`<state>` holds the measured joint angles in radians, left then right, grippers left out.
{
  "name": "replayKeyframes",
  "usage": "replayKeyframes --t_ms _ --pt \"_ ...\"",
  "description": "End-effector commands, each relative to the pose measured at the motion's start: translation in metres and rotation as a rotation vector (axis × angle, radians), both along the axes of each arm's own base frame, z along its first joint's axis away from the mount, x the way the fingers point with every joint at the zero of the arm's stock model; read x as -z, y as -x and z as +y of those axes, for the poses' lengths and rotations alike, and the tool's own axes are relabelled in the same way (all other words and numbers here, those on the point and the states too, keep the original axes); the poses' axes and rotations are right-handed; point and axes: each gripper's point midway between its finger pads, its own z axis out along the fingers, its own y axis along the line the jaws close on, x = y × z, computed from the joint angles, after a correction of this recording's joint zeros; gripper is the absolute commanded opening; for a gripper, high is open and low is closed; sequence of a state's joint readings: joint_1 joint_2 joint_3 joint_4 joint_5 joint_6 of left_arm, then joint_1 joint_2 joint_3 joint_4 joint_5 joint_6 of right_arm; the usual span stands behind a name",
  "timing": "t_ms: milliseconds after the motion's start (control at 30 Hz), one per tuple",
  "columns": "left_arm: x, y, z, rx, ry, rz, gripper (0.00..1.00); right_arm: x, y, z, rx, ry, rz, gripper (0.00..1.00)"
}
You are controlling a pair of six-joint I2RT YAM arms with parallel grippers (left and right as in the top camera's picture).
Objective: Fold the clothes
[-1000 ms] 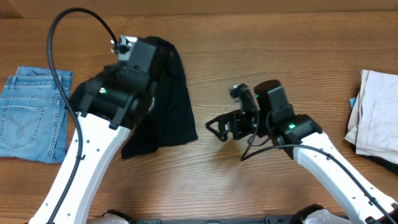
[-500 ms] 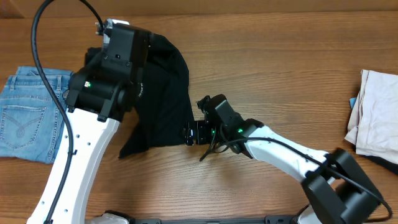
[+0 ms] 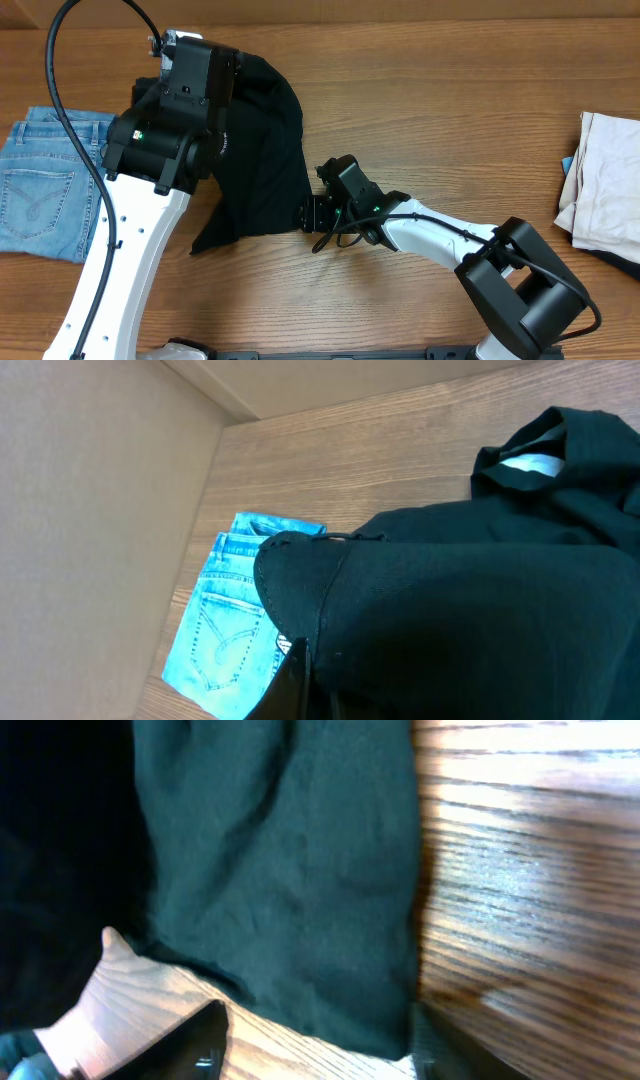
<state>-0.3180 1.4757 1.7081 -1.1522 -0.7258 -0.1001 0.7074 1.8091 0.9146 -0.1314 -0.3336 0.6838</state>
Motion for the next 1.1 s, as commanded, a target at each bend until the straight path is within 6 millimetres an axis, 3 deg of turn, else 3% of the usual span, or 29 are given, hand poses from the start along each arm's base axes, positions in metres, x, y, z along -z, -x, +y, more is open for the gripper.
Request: replayKeyframes --t_ms 0,100,133,233,333,433,500,533,600,633,667,700,767,833,867,933,1067 --pt "-0.012 -0.001 0.002 -0.002 0.0 -0.029 0.04 0.004 -0.005 0.004 0.02 -0.009 0.014 0.46" --pt "-0.012 -0.001 0.002 -0.002 0.0 -0.029 0.04 0.003 -0.007 0.007 0.02 -0.021 0.003 0.08" --pt "-0.012 -0.001 0.002 -0.002 -0.001 -0.027 0.04 0.002 -0.008 0.006 0.021 -0.023 0.001 0.04" --pt "-0.011 0.0 0.003 -0.002 -0.005 -0.018 0.04 -0.006 -0.024 -0.008 0.064 -0.015 -0.012 0.04" --pt "-0.009 0.003 0.004 -0.003 -0.01 -0.001 0.04 -0.046 -0.072 -0.074 0.158 0.082 -0.106 0.04" --pt "0.0 0.008 0.002 -0.013 0.018 0.026 0.04 -0.103 -0.113 -0.183 0.289 0.311 -0.225 0.04" --pt "0.019 0.01 -0.014 0.052 0.096 0.096 0.04 -0.122 -0.121 -0.233 0.33 0.402 -0.234 0.04" --pt "0.028 0.013 -0.02 0.073 0.126 0.131 0.04 -0.125 -0.122 -0.248 0.347 0.422 -0.224 0.04" --pt "0.056 0.023 -0.028 0.094 0.171 0.234 0.04 -0.121 -0.117 -0.286 0.413 0.47 -0.177 0.13" --pt "0.073 0.03 -0.03 0.095 0.18 0.296 0.04 -0.118 -0.113 -0.3 0.443 0.496 -0.15 0.13" --pt "0.096 0.039 -0.033 0.097 0.197 0.37 0.04 -0.115 -0.109 -0.314 0.473 0.525 -0.129 0.21" --pt "0.113 0.046 -0.039 0.113 0.227 0.427 0.04 -0.114 -0.106 -0.323 0.491 0.54 -0.112 0.37" --pt "0.143 0.059 -0.051 0.14 0.295 0.514 0.04 -0.111 -0.099 -0.331 0.503 0.547 -0.076 0.54" --pt "0.164 0.067 -0.065 0.171 0.368 0.564 0.04 -0.106 -0.088 -0.326 0.476 0.534 -0.027 0.54" --pt "0.169 0.069 -0.069 0.181 0.391 0.574 0.04 -0.103 -0.078 -0.313 0.411 0.494 0.007 0.54" --pt "0.171 0.069 -0.077 0.204 0.418 0.578 0.04 -0.099 -0.059 -0.292 0.326 0.421 0.081 0.54" --pt "0.172 0.073 -0.091 0.247 0.442 0.597 0.04 -0.084 -0.023 -0.267 0.242 0.366 0.217 0.54"
